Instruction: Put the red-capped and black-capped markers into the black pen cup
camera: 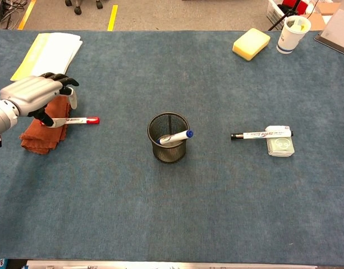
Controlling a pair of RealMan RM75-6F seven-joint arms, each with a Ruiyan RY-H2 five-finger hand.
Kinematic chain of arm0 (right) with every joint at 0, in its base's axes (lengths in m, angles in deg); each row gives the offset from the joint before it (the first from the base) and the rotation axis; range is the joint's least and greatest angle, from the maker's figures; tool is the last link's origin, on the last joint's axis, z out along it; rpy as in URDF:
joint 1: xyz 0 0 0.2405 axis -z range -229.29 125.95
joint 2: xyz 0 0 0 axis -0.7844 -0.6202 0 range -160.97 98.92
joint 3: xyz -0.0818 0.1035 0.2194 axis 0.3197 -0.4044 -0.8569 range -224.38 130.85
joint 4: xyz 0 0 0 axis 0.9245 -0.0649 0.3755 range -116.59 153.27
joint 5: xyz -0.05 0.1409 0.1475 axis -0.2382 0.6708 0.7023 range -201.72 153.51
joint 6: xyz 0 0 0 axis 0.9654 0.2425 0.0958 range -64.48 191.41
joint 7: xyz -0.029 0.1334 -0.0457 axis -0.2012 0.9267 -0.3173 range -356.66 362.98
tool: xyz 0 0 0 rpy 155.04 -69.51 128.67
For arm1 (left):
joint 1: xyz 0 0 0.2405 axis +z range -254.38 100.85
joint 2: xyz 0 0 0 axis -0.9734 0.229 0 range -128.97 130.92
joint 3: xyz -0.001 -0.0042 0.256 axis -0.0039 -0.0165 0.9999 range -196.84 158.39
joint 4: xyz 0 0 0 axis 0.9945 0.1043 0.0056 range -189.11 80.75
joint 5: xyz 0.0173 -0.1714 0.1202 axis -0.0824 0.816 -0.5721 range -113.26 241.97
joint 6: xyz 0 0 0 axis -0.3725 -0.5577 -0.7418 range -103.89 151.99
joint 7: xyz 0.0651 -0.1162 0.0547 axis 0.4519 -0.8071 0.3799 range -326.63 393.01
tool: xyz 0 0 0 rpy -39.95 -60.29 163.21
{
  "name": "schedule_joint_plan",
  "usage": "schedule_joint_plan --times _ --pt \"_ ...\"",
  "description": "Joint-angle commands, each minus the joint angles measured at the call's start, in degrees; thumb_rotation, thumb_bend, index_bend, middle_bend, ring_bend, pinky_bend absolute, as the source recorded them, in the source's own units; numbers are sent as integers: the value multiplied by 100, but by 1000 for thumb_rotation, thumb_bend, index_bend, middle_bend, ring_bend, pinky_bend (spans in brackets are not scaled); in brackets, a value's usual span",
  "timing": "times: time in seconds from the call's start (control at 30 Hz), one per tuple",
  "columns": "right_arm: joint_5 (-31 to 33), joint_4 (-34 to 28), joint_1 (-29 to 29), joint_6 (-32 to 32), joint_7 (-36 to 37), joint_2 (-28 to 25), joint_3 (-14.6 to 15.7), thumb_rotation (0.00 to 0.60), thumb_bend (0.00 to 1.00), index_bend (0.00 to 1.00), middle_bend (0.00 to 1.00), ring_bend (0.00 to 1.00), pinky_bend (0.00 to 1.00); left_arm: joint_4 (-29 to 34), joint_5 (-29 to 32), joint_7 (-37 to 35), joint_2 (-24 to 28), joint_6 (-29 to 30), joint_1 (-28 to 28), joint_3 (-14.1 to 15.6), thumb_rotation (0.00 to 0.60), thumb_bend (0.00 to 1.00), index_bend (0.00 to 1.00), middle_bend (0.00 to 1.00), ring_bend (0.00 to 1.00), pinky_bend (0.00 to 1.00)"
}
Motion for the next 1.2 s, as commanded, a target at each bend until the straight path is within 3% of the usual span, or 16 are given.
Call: schedule_joint_plan --times 0.03,1.2 --pt "5 9 3 1 7 -4 2 600 304 320 180 0 81 -116 177 102 -117 -36 -52 62 600 281 407 105 0 5" --pt "38 78 72 53 117 -47 34 600 304 320 180 0 81 -547 792 376 -773 159 -398 155 600 280 481 129 0 6"
